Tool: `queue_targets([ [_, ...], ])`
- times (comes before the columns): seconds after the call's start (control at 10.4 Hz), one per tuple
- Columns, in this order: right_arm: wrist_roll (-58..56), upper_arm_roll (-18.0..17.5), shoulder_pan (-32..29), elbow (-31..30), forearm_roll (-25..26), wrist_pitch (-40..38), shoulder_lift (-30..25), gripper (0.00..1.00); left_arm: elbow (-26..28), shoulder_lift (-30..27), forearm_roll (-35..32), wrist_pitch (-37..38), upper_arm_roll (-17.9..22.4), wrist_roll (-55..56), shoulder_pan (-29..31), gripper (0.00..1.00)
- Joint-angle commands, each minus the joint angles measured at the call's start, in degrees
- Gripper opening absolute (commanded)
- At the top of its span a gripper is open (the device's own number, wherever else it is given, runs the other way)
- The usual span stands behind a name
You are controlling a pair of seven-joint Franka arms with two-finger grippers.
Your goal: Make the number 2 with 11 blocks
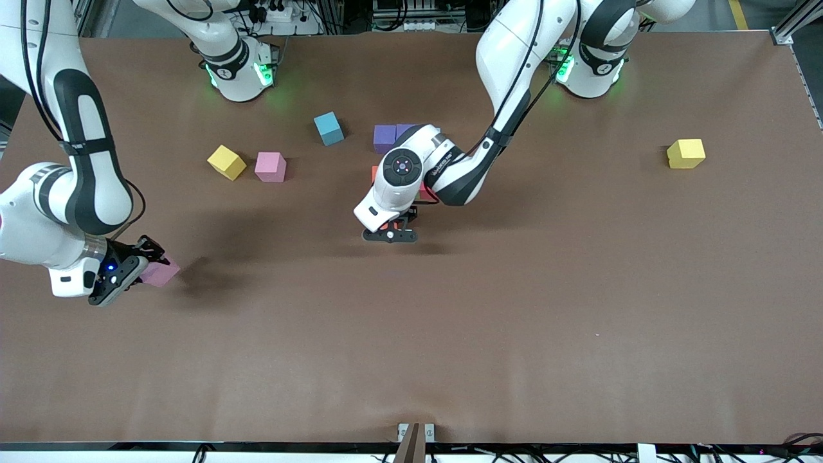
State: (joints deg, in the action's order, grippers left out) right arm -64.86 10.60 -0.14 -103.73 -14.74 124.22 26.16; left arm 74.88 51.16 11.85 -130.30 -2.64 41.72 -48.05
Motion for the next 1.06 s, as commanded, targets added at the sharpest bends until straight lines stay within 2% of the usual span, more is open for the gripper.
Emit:
queue_targets([
  [0.0, 2.8, -0.6, 0.4, 1.2, -0.6, -3.5, -1.6, 0.24, -1.1, 0.1, 1.9, 1.0, 0.7, -1.9, -0.5, 0.07],
  [0.39, 6.9, -0.7, 2.9, 1.3, -0.6, -3.6, -1.9, 0.24, -1.1, 0.3, 1.9, -0.5, 0.9, -2.3, -0.5, 0.10],
  [0.96, 15.5, -1.1, 6.2, 1.4, -0.6, -8.1, -4.9, 0.24, -1.0, 1.1, 1.9, -0.6, 0.9, -3.1, -1.1, 0.13],
])
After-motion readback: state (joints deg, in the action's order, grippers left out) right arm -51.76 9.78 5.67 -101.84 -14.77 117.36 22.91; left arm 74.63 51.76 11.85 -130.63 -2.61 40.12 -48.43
